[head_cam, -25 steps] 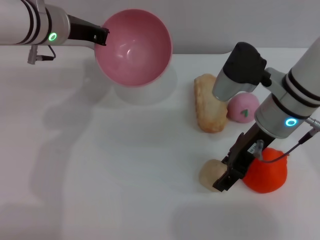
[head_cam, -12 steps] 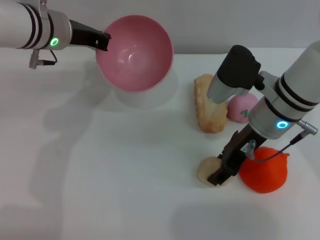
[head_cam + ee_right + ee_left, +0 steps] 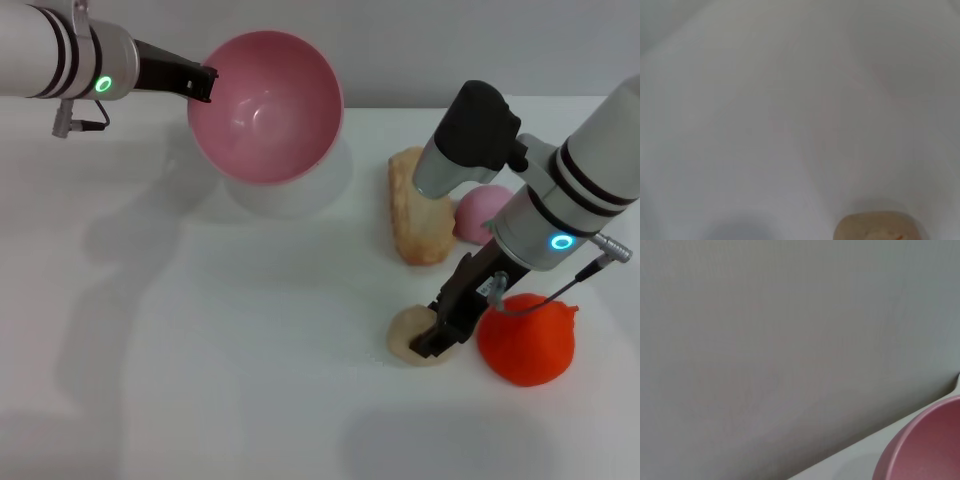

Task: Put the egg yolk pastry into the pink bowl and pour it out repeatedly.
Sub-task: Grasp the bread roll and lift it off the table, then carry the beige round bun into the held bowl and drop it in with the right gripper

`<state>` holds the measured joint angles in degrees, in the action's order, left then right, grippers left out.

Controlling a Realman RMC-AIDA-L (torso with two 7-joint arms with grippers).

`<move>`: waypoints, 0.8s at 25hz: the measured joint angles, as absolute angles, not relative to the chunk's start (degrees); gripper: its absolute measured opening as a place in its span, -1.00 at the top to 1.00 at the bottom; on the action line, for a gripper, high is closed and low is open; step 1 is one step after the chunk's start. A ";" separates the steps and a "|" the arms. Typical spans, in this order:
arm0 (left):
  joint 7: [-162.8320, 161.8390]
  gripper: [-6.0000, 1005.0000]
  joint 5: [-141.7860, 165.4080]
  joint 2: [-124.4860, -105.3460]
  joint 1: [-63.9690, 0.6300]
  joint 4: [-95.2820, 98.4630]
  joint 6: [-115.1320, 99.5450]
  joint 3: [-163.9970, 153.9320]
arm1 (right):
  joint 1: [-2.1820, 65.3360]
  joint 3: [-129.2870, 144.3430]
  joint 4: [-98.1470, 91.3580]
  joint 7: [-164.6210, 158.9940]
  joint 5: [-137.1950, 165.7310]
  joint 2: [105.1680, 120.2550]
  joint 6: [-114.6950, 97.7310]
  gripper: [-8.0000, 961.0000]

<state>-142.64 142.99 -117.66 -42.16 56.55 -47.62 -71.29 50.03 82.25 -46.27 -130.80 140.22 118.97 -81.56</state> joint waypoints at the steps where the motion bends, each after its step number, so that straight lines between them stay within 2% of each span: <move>1: -142.64 0.91 143.00 -117.64 -42.16 56.57 -47.68 -71.23 | 50.00 82.17 -46.56 -130.79 140.21 118.95 -81.55 -0.08; 11: -142.64 0.91 143.22 -117.51 -42.38 56.60 -48.96 -70.78 | 49.27 82.01 -50.57 -130.83 140.30 118.85 -82.43 0.14; 20: -142.66 0.91 143.51 -117.11 -44.16 57.01 -56.66 -69.83 | 46.23 78.44 -81.09 -133.22 137.83 118.83 -92.32 0.26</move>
<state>-142.66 143.51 -117.11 -44.16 57.01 -56.66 -69.83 46.23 78.44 -81.09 -133.22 137.83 118.83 -92.32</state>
